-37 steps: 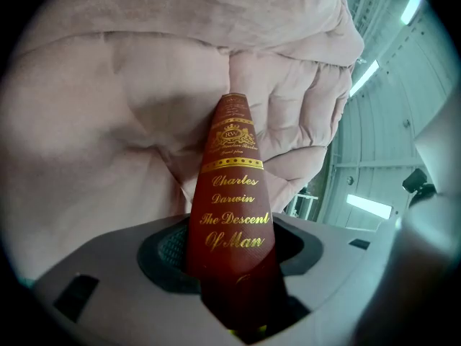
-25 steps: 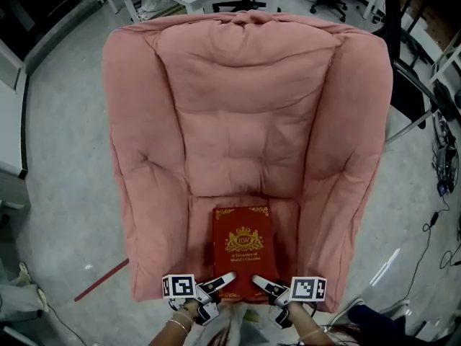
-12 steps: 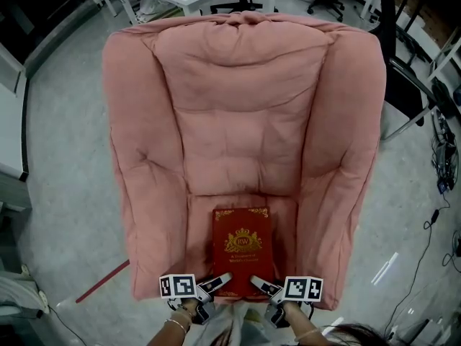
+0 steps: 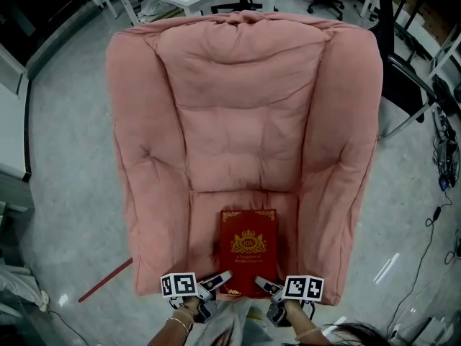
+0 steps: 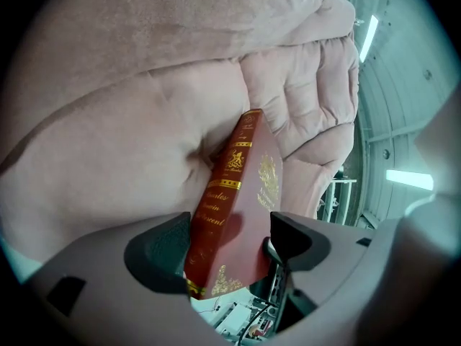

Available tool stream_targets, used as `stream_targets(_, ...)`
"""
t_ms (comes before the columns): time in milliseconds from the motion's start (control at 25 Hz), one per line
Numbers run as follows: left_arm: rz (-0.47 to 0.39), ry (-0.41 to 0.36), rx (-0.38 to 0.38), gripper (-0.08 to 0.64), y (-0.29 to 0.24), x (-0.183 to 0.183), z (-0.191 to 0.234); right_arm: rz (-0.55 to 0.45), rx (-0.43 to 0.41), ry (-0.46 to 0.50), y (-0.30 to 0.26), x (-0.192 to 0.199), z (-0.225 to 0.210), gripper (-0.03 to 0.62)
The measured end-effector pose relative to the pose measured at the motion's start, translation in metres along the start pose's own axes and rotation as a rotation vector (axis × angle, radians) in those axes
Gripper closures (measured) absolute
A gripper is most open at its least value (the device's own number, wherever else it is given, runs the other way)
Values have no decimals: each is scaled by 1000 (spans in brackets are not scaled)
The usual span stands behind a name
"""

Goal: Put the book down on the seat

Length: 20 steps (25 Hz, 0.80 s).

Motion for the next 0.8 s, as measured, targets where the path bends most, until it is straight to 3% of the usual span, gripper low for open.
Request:
stream_targets(240, 8, -12, 24, 227, 5, 17, 1, -33, 66, -3, 8, 0, -9, 196)
stream_targets(400, 34, -42, 18, 227, 11, 28, 3, -106, 102, -28, 15, -2, -9, 196)
stream_targets(800, -4, -62, 4, 228, 20, 46, 8, -129, 79, -50, 37, 14, -13, 196)
Point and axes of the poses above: the fingertips, and each gripper's own axes: y backward along the fingers, z to its left, x out of its underside, the point moved 2 cm from there along y, backward along the fingers, and after that the axes turned 12 degrees about -x, right-handed, at the moved point
